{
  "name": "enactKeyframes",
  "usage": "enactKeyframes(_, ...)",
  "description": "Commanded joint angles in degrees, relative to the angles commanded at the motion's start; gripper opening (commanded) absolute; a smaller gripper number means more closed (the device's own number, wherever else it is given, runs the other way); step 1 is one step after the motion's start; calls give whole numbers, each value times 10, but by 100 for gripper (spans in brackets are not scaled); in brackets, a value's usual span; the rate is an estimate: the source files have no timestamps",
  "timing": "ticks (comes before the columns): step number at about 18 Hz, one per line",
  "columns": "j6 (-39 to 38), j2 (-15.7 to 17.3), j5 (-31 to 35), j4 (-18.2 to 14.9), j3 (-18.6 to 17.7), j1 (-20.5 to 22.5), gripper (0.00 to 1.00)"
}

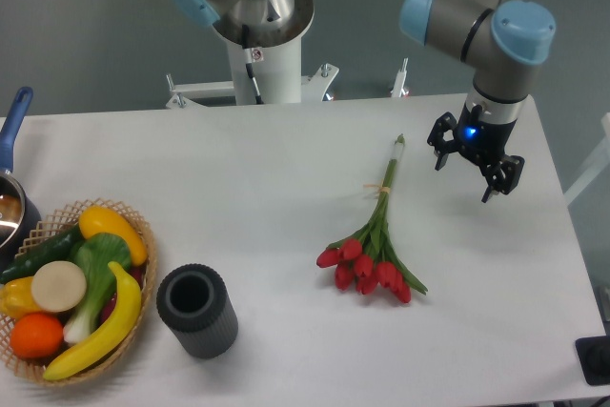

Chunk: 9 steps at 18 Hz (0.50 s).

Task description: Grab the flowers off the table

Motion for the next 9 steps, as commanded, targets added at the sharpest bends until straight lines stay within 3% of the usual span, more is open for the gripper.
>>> enactKeyframes(9,-21,-1,0,-2,3,-3,100)
